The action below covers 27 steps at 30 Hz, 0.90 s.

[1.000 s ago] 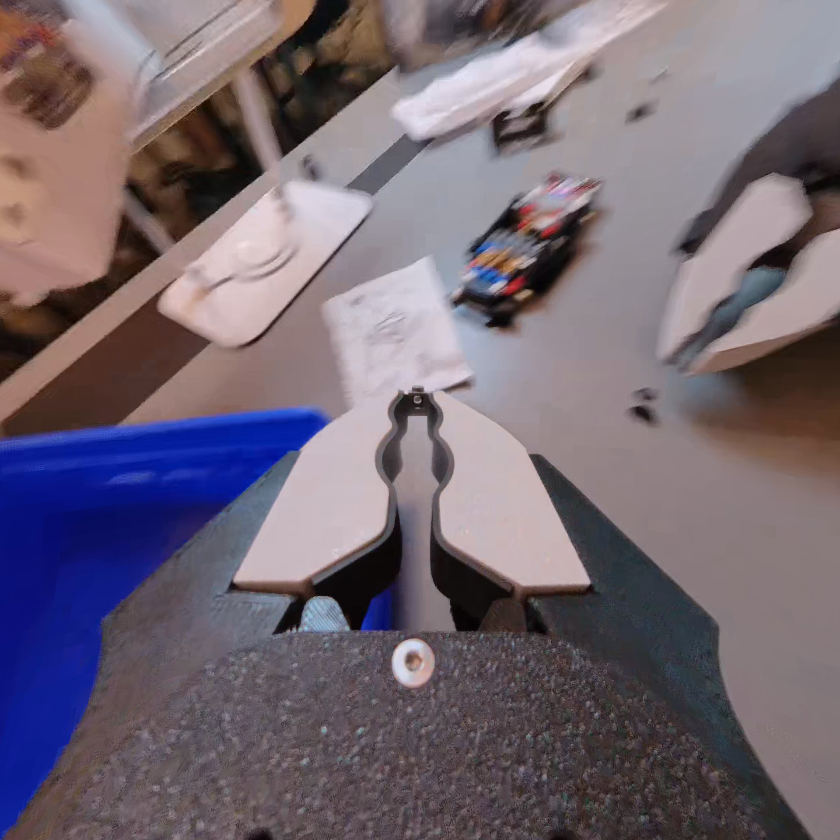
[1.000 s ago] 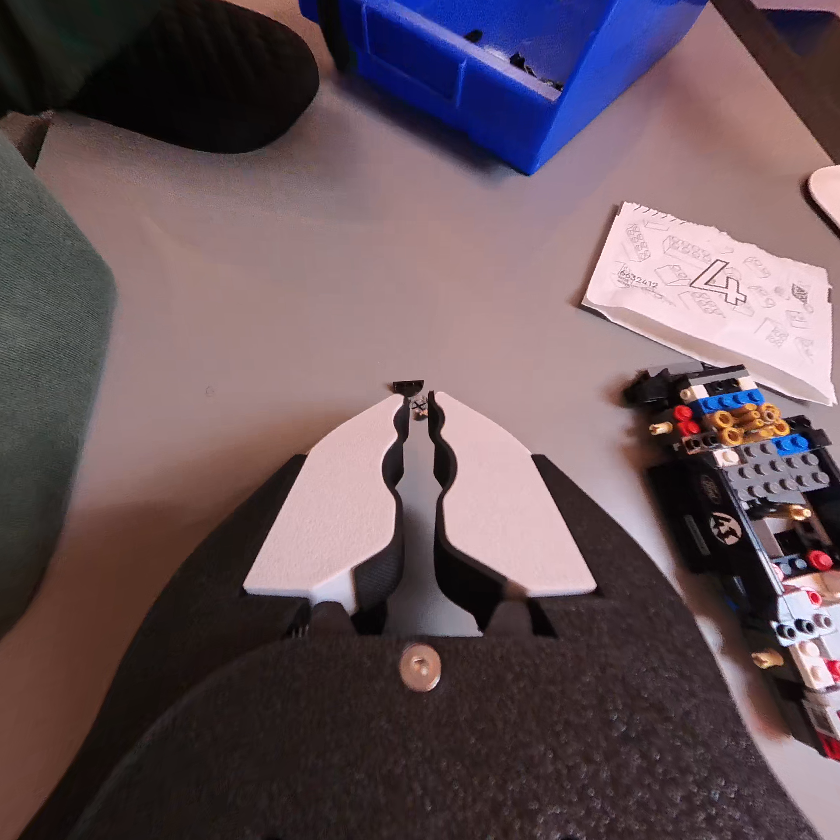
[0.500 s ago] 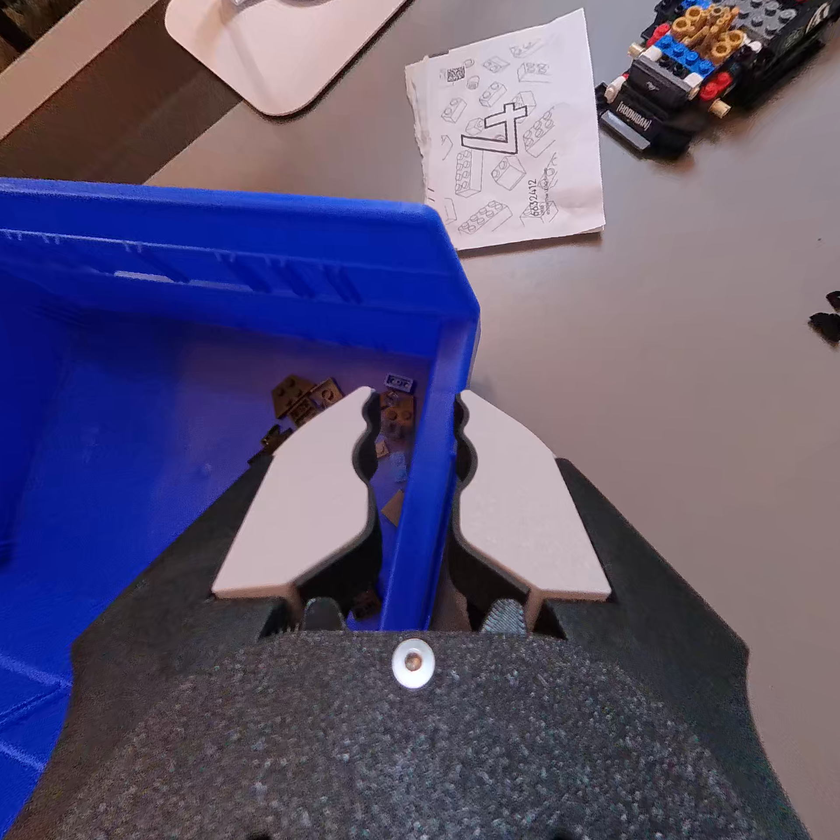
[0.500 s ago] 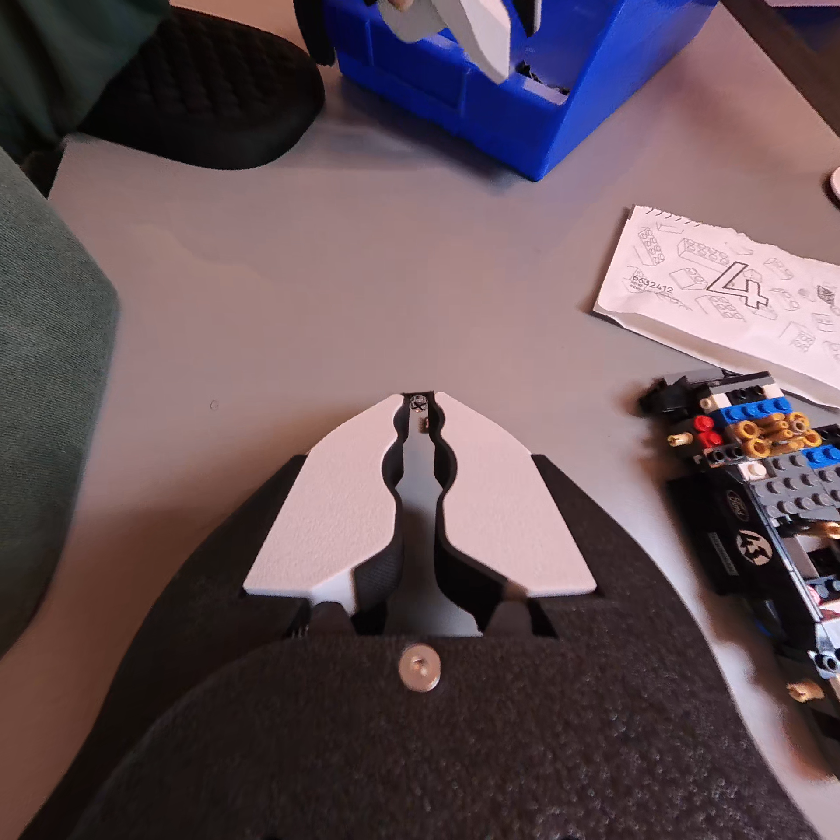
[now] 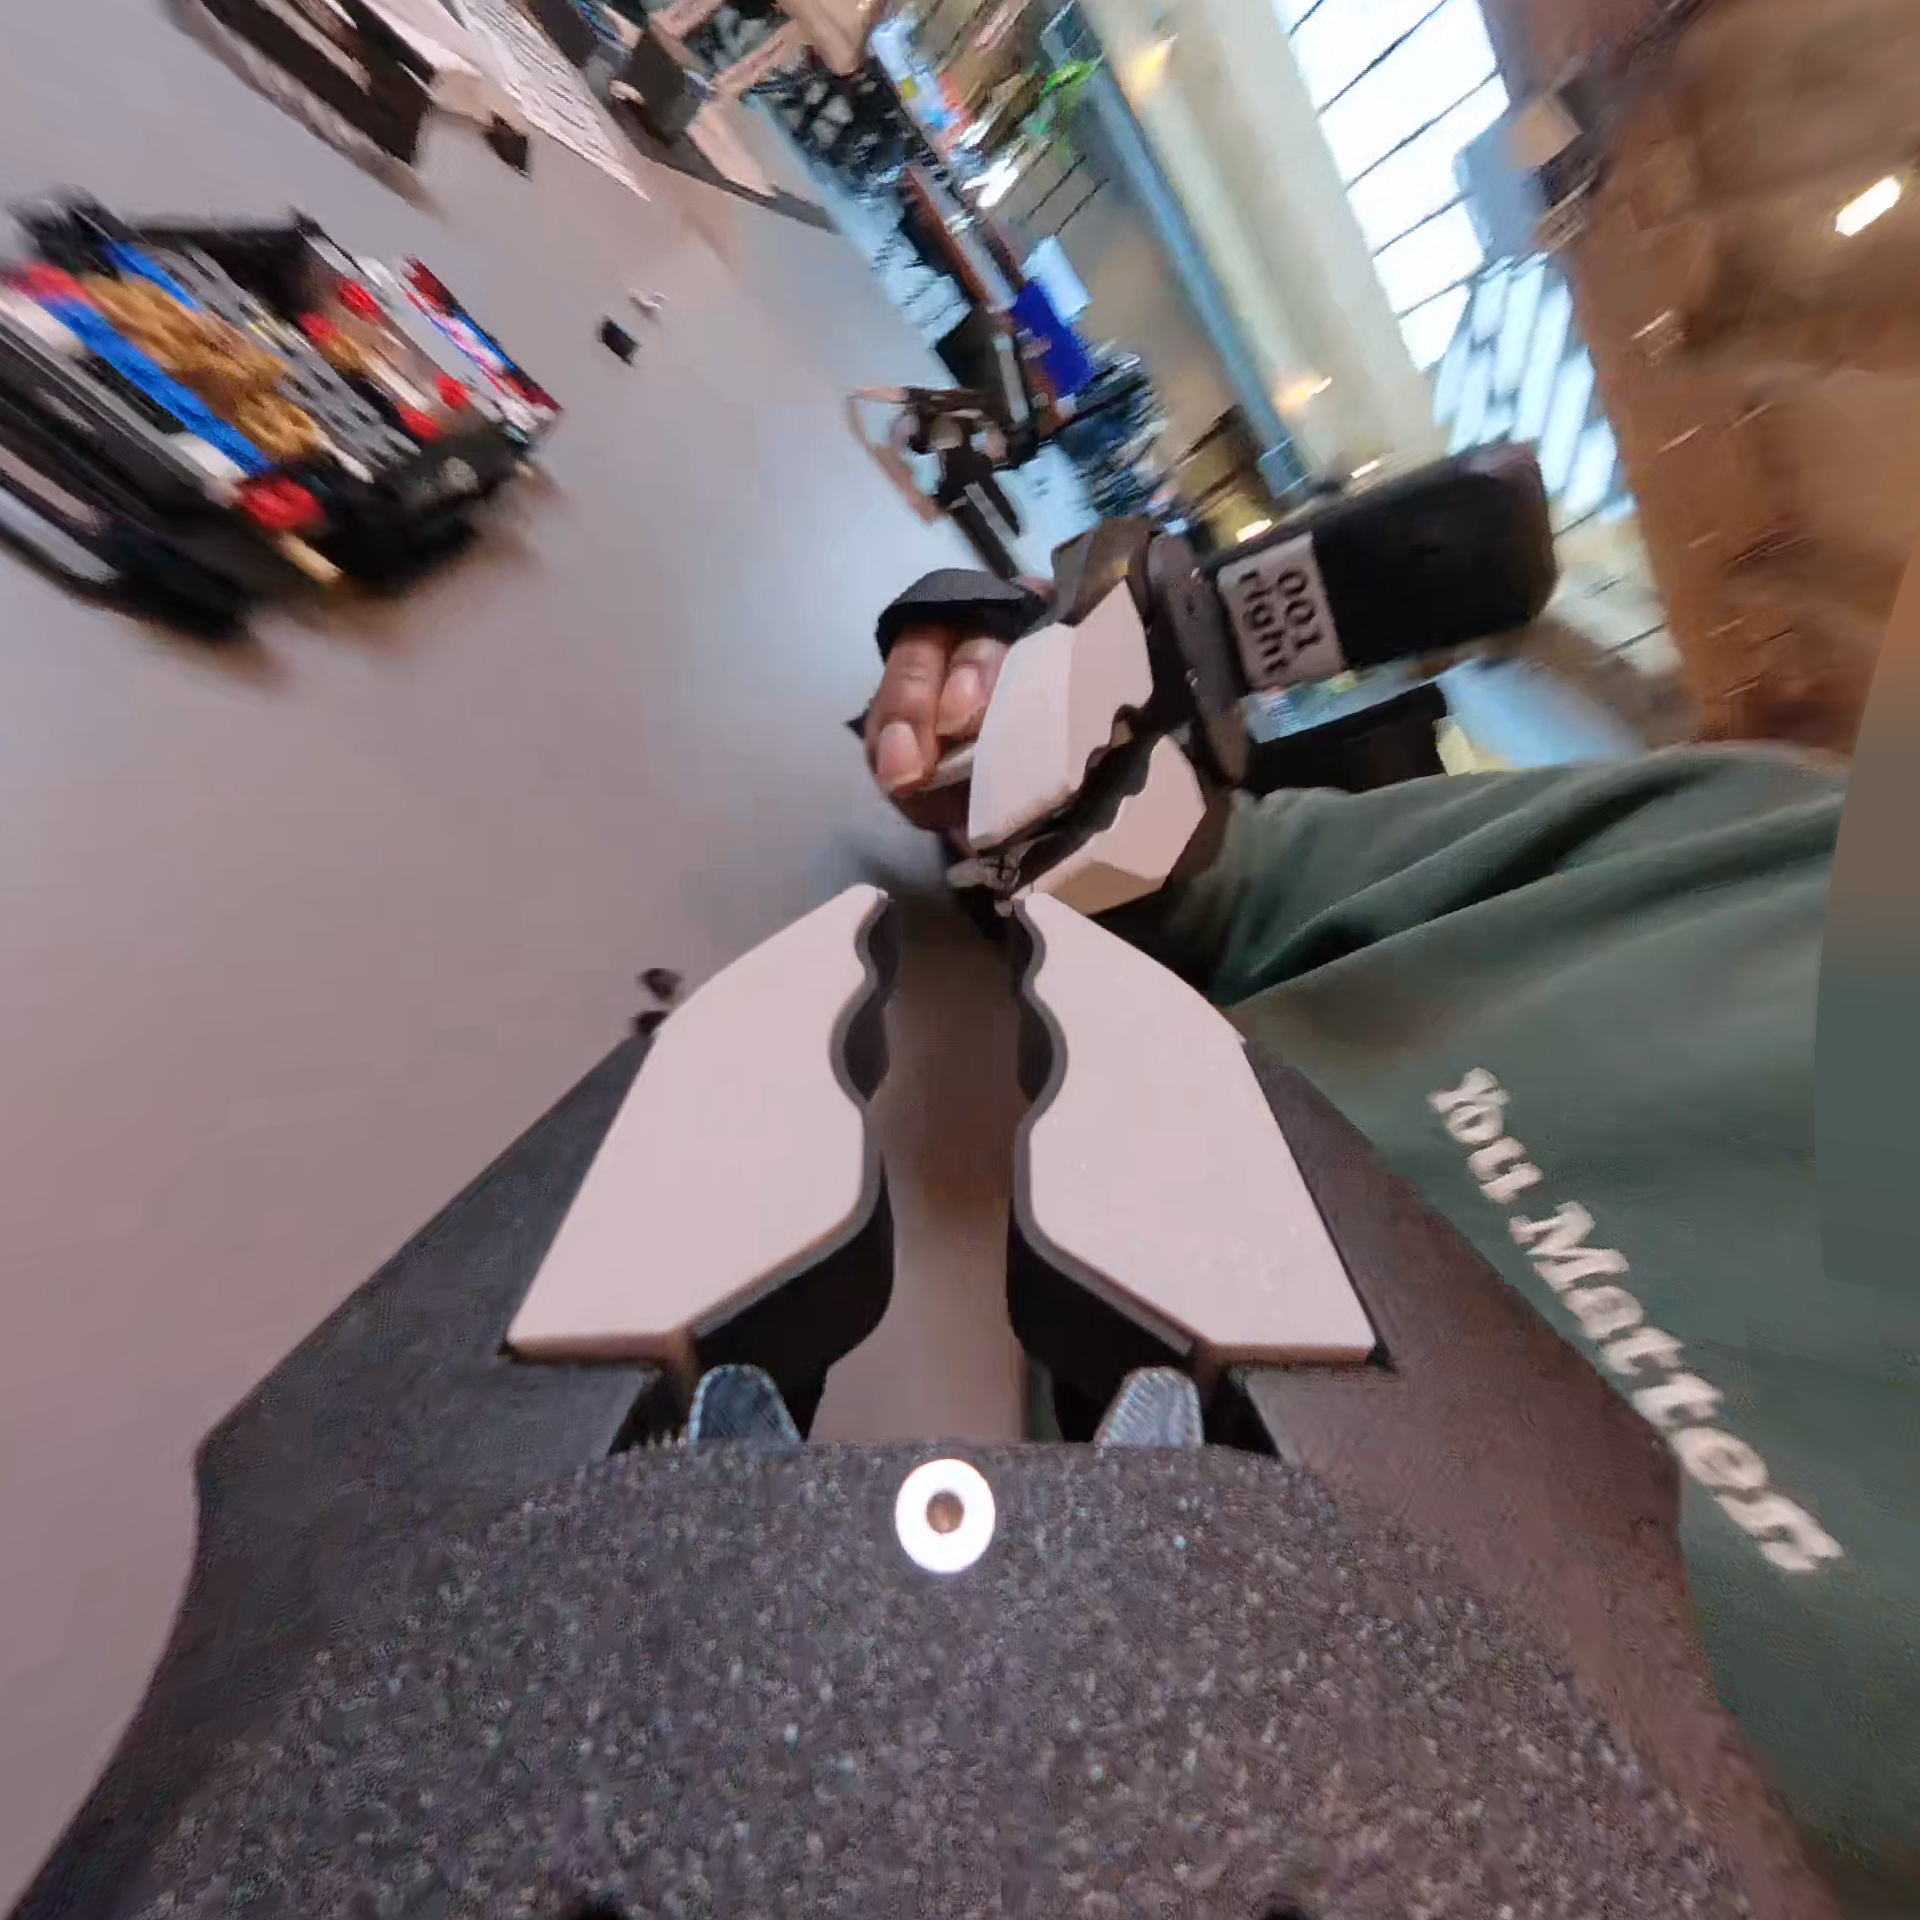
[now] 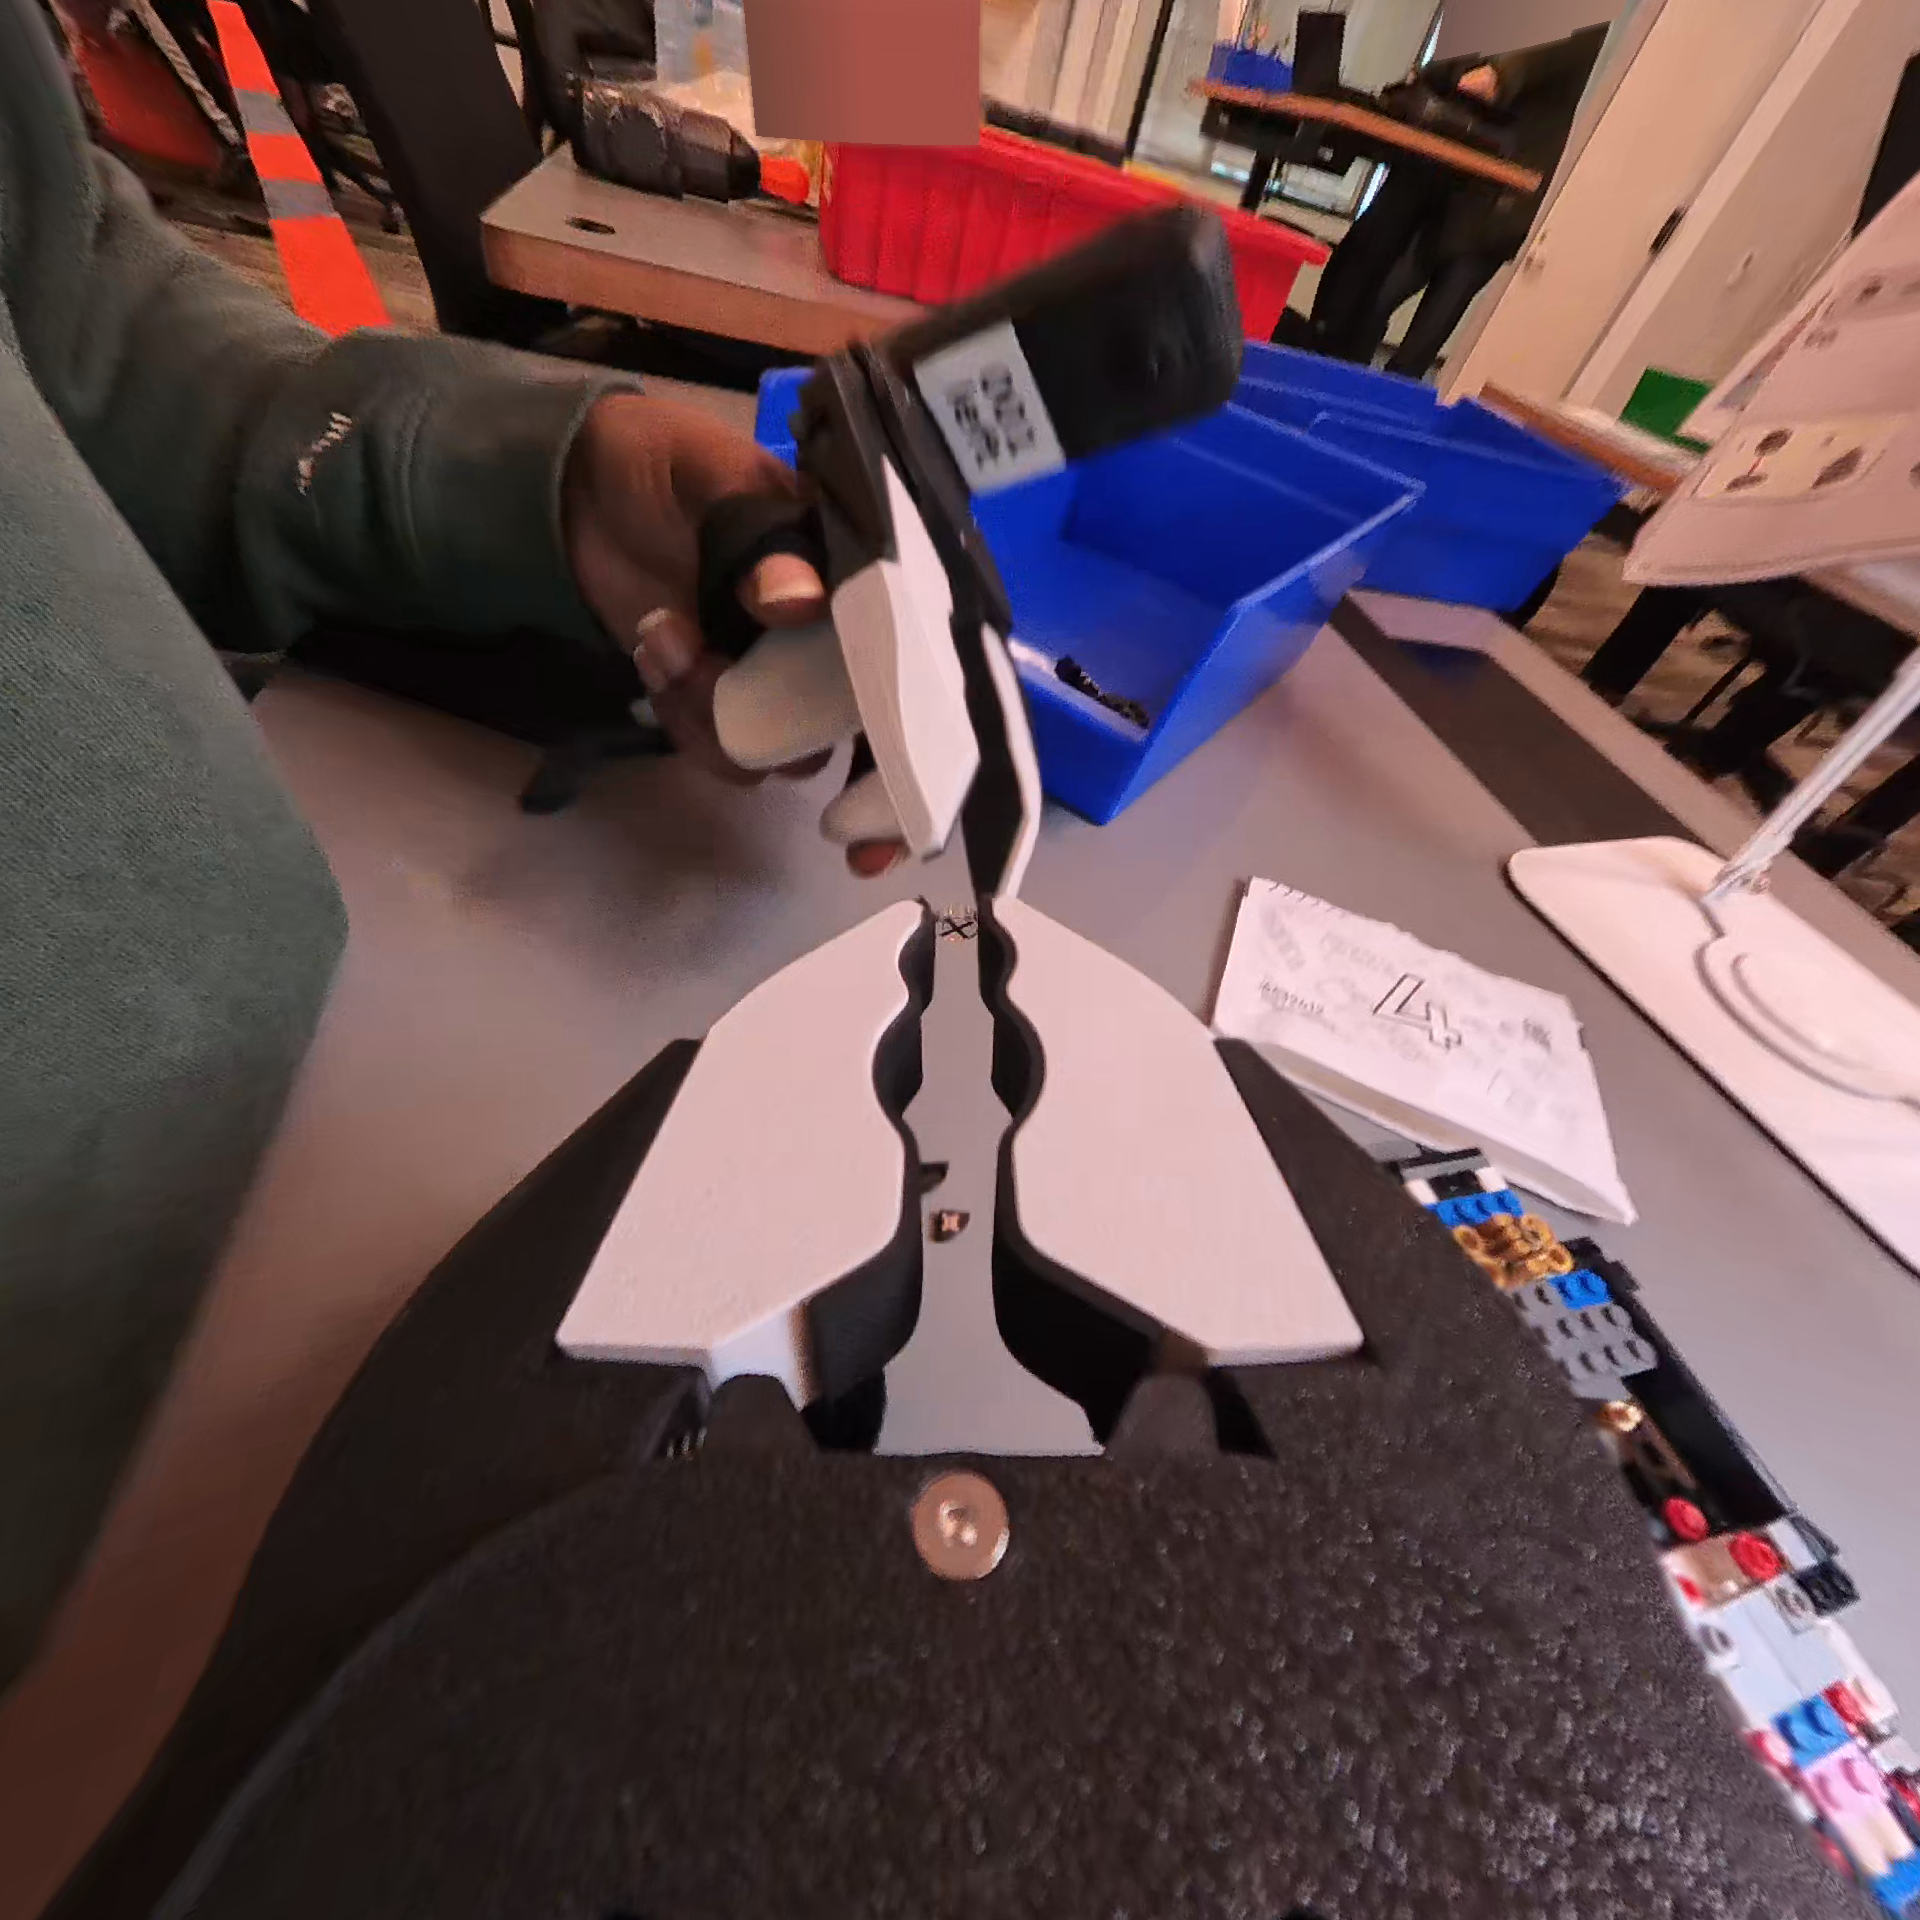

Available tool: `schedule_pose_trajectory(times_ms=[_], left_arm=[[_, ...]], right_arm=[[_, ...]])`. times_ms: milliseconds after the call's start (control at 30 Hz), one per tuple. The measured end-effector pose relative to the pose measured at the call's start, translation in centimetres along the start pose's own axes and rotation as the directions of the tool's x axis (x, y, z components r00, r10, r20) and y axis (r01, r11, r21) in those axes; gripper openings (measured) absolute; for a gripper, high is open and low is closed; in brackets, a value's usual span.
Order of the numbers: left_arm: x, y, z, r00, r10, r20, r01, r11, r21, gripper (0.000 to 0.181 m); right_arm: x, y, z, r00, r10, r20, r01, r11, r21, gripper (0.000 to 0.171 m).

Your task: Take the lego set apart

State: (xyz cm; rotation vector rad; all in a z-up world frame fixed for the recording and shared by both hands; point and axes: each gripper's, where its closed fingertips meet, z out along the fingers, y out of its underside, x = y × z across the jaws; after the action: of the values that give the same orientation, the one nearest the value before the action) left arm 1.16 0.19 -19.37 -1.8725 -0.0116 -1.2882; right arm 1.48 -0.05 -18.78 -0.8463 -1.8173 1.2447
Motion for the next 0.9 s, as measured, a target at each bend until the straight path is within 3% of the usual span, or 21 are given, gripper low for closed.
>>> schedule_pose_trajectory(times_ms=[100, 267, 467, 567, 633, 700, 767, 833, 900], left_arm=[[1.4, -0.3, 0.7, 0.968, -0.166, -0.188, 0.175, 0.984, 0.030, 0.013], [1.6, 0.0, 1.1, 0.943, -0.226, -0.242, 0.236, 0.972, 0.011, 0.009], [1.6, -0.2, 0.8, 0.968, -0.144, -0.204, 0.152, 0.988, 0.024, 0.007], [0.7, -1.6, -1.0, 0.997, 0.076, 0.003, -0.076, 0.996, 0.049, 0.007], [-2.0, -3.3, -4.2, 0.897, 0.287, 0.336, -0.304, 0.953, -0.001, 0.007], [-4.9, -5.5, -9.5, 0.622, 0.414, 0.665, -0.449, 0.884, -0.130, 0.007], [-6.9, -6.3, -14.5, 0.403, 0.395, 0.826, -0.412, 0.884, -0.221, 0.007], [-8.4, -6.0, -17.6, 0.327, 0.324, 0.888, -0.344, 0.916, -0.207, 0.007], [-9.5, -4.8, -18.4, 0.354, 0.274, 0.894, -0.246, 0.950, -0.193, 0.022]], right_arm=[[-0.2, -0.2, 0.0, 0.999, -0.046, -0.017, 0.046, 0.999, -0.002, 0.008], [-0.3, -0.5, 0.0, 0.998, -0.064, -0.028, 0.064, 0.998, 0.010, 0.008], [-0.2, -0.7, 0.0, 0.996, -0.079, -0.048, 0.080, 0.997, 0.014, 0.008], [0.7, -0.1, -0.3, 0.996, -0.063, -0.066, 0.063, 0.998, -0.008, 0.011], [1.2, 0.8, -0.5, 0.997, -0.045, -0.063, 0.042, 0.998, -0.051, 0.012], [1.3, 2.3, -0.5, 0.999, -0.028, -0.036, 0.024, 0.991, -0.130, 0.014], [1.2, 4.4, -0.1, 0.999, 0.035, -0.005, -0.035, 0.973, -0.228, 0.014], [0.3, 6.6, 0.3, 0.989, 0.142, 0.050, -0.117, 0.934, -0.338, 0.020], [-0.3, 8.1, 0.6, 0.976, 0.211, 0.057, -0.171, 0.898, -0.406, 0.022]])
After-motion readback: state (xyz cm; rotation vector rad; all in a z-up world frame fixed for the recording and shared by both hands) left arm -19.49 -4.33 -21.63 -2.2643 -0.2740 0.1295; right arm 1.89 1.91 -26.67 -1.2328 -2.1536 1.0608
